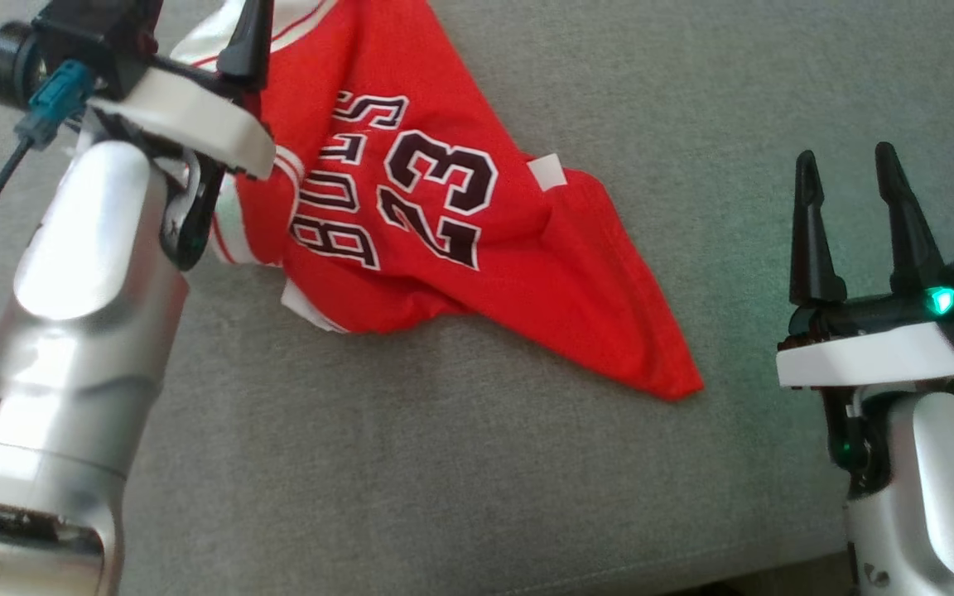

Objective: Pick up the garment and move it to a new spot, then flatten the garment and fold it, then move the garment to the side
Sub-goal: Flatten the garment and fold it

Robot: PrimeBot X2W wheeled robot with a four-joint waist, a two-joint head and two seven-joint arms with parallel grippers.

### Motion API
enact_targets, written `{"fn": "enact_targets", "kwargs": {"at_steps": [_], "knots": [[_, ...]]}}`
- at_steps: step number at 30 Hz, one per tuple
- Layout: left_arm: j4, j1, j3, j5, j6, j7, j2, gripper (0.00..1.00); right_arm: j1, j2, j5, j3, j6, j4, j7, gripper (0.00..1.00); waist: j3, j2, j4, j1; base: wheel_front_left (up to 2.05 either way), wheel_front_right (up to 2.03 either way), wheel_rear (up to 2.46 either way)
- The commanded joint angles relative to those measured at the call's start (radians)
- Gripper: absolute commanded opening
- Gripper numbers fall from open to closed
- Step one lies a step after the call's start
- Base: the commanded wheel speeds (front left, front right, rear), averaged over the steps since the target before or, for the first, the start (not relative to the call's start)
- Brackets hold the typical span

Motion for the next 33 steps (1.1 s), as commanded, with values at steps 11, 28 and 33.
{"fn": "enact_targets", "kwargs": {"at_steps": [11, 28, 33], "knots": [[-0.097, 0.266, 0.051, -0.100, 0.017, -0.074, 0.016, 1.00, 0.037, -0.003, -0.017, 0.002, 0.007, -0.017, 0.003, 1.00, -0.132, 0.0000, 0.118, 0.0000, 0.00, 0.00, 0.00], [-0.072, 0.545, -0.026, -0.127, 0.059, -0.082, -0.111, 1.00, 0.078, -0.003, -0.027, 0.020, 0.007, -0.056, 0.046, 1.00, -0.149, 0.0000, 0.130, 0.0000, 0.00, 0.00, 0.00], [0.009, 0.496, -0.034, -0.120, 0.071, -0.067, -0.118, 1.00, 0.075, -0.003, -0.031, 0.016, 0.007, -0.063, 0.049, 1.00, -0.129, 0.0000, 0.095, 0.0000, 0.00, 0.00, 0.00]]}}
